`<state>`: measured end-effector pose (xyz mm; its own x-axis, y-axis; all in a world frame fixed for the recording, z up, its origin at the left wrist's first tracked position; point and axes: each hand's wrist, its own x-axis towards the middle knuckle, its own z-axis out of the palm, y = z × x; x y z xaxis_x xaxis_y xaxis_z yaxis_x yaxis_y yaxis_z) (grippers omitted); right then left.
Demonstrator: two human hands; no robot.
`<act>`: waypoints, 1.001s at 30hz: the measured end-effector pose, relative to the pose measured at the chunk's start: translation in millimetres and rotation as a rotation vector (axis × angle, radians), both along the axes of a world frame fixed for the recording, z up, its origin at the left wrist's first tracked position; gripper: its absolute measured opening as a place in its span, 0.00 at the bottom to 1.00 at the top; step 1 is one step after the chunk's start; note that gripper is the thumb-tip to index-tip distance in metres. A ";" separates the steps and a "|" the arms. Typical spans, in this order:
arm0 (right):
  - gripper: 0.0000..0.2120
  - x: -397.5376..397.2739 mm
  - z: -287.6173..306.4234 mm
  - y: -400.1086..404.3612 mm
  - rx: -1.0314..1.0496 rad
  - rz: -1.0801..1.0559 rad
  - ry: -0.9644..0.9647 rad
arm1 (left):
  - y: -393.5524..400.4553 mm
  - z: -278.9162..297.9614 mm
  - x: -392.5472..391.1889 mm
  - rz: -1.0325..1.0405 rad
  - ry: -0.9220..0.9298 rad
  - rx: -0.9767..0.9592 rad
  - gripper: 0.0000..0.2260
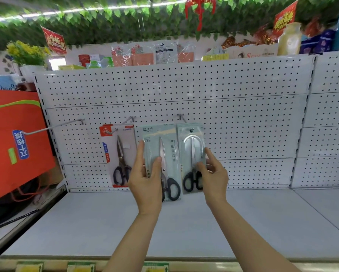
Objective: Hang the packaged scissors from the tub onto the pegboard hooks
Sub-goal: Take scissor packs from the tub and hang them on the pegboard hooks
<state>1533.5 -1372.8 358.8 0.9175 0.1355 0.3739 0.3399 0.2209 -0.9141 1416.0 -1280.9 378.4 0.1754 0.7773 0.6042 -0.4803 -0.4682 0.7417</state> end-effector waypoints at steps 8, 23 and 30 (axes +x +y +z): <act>0.18 -37.3 38.6 -15.8 0.164 0.301 0.022 | -15.6 6.0 -1.4 -0.067 -0.012 -0.030 0.25; 0.06 -56.6 53.5 -43.3 0.271 0.400 0.141 | -47.0 15.8 -0.3 -0.146 0.081 -0.009 0.11; 0.06 -58.1 53.1 -48.7 0.277 0.363 0.116 | -54.3 14.6 1.9 -0.146 0.080 -0.025 0.05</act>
<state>1475.3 -1421.5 411.9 0.8670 0.3647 0.3394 0.0950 0.5477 -0.8313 1417.9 -1335.2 393.0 0.3343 0.7546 0.5646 -0.4804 -0.3790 0.7910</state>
